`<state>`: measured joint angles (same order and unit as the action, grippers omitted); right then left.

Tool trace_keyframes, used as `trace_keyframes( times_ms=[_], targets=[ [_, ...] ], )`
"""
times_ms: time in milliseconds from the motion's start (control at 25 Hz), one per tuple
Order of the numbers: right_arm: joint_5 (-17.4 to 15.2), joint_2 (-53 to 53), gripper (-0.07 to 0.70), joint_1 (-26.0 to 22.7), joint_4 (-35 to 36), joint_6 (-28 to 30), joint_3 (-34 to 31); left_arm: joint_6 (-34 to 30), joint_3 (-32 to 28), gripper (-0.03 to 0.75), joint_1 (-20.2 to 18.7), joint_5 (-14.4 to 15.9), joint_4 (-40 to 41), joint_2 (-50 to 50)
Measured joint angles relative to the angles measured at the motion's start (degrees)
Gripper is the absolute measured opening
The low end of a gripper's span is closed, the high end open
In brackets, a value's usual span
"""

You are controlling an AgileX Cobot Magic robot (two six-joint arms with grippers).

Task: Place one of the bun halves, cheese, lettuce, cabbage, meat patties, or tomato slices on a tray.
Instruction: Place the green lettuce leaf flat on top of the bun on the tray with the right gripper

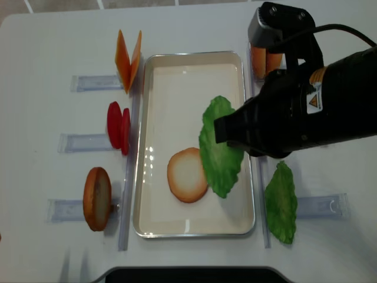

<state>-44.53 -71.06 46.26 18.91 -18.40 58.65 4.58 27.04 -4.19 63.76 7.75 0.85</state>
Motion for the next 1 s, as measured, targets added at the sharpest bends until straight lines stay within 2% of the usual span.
trace_keyframes(
  times_ms=[80, 360, 600, 760, 1000],
  targets=[
    [1.68, -1.51, 0.015, 0.0, 5.5, 4.97, 0.0, 0.0, 0.0, 0.295, 0.0, 0.0, 0.0, 0.0],
    [2.85, -10.86, 0.015, 0.2, 24.58, 25.04, 0.0, 0.0, 0.0, 0.218, 0.0, 0.0, 0.0, 0.0],
    [4.72, -17.34, 0.015, 0.2, 36.07, 39.7, 0.0, 0.0, 0.0, 0.148, 0.0, 0.0, 0.0, 0.0],
    [7.07, -20.18, 0.015, 0.2, 39.4, 44.37, 0.0, 0.0, 0.0, 0.101, 0.0, 0.0, 0.0, 0.0],
    [8.85, -23.42, 0.015, -1.51, 40.9, 46.75, 0.0, 0.0, 0.0, 0.044, 0.0, 0.0, 0.0, 0.0]
  ],
)
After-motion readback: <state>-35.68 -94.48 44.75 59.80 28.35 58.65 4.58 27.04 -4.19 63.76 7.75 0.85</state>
